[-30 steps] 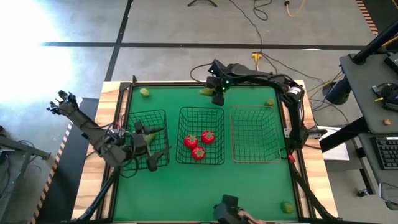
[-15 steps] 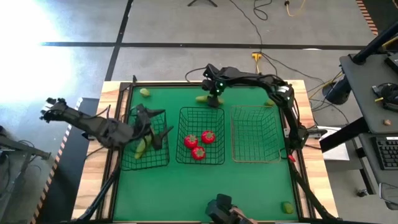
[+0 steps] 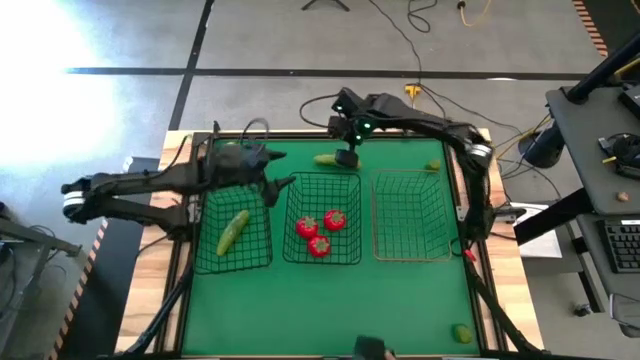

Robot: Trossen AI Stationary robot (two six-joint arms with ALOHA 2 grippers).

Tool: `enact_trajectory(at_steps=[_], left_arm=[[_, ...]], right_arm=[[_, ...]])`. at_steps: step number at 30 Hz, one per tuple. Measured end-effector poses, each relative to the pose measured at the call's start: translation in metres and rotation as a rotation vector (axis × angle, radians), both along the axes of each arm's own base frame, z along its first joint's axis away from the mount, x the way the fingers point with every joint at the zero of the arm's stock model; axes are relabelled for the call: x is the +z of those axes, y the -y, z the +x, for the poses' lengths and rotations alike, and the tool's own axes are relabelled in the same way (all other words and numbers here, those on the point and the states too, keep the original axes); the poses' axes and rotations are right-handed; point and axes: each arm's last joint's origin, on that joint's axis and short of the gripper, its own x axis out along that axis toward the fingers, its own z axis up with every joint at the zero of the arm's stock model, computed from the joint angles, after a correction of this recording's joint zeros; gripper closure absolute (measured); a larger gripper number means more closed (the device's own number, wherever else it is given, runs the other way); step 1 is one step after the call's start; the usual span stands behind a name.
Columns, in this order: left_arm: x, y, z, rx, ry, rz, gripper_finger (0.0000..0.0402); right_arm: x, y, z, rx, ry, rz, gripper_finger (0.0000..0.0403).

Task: Sort produce into baskets
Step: Put the cucumber into the left black wire basket

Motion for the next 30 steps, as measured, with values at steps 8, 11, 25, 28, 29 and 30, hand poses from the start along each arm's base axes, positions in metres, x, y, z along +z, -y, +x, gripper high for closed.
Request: enact_trajectory(at_steps=[8, 11, 25, 28, 29, 30], left_arm=[[-0.013, -0.084, 0.039, -0.165, -0.071, -0.032, 0.0043], [-0.030, -0.104, 0.063, -0.234, -0.129, -0.027, 0.0043], [-0.080, -0.212, 0.113, -0.428, -0.212, -0.249, 0.0098], [-0.094, -0.216, 0.120, -0.449, -0.258, -0.270, 0.0104], [-0.098, -0.216, 0.123, -0.456, -0.268, -0.273, 0.0105], [-0.100, -0.217, 0.124, -0.461, -0.274, -0.271, 0.0105]], right_arm=[[0.047, -0.104, -0.058, 0.077, 0.179, -0.001, 0.0037], [0.048, -0.143, -0.087, 0.102, 0.336, 0.020, 0.0037], [0.002, -0.206, -0.184, 0.014, 0.608, 0.160, 0.0037], [-0.003, -0.207, -0.196, 0.016, 0.659, 0.161, 0.0037], [-0.005, -0.207, -0.199, 0.015, 0.676, 0.158, 0.0037], [-0.006, -0.207, -0.202, 0.013, 0.690, 0.158, 0.0037]])
